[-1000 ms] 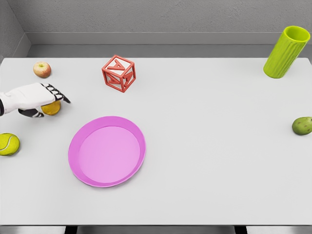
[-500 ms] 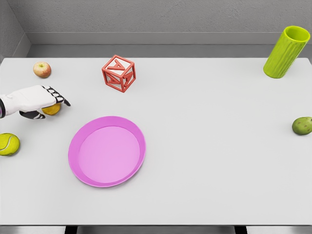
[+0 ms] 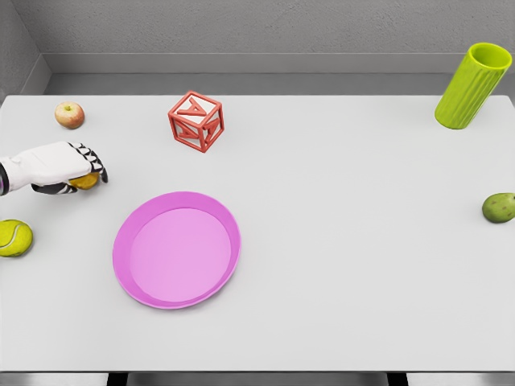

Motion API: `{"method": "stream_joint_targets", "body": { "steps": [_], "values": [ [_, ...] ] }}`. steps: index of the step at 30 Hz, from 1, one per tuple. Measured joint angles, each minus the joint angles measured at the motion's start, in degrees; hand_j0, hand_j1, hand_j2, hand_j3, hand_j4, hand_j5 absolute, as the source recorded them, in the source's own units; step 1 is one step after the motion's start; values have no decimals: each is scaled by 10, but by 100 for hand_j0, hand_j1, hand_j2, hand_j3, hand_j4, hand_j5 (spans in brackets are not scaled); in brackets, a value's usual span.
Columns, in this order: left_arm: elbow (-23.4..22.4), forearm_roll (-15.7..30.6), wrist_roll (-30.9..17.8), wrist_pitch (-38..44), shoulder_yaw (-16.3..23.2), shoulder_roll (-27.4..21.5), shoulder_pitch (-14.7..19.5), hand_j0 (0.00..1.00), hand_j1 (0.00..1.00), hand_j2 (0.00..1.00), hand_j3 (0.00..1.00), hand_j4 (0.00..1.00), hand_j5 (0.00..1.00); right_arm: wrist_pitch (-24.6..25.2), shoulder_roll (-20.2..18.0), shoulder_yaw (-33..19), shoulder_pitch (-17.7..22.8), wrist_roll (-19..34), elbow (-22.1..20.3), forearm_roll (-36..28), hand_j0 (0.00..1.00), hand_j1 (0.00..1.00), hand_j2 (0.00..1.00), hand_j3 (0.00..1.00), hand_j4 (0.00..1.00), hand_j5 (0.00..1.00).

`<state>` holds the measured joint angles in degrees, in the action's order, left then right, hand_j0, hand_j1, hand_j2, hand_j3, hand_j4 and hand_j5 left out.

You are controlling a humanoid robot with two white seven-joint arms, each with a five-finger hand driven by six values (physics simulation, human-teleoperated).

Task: Put the lemon on the plate with left arm

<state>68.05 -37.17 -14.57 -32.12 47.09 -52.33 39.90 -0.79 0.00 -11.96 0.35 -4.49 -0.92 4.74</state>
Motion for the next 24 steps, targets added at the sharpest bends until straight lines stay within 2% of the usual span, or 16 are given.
{"method": "stream_joint_targets", "body": {
  "steps": [8, 24],
  "values": [
    [1, -1, 0, -2, 0, -1, 0, 55, 55, 55, 55, 55, 55, 0, 0, 0, 0, 0, 0, 0, 100, 100, 100, 100, 100, 100],
    [9, 4, 1, 0, -6, -3, 3, 55, 55, 55, 55, 55, 55, 0, 0, 0, 0, 0, 0, 0, 100, 100, 100, 100, 100, 100]
  ]
}}
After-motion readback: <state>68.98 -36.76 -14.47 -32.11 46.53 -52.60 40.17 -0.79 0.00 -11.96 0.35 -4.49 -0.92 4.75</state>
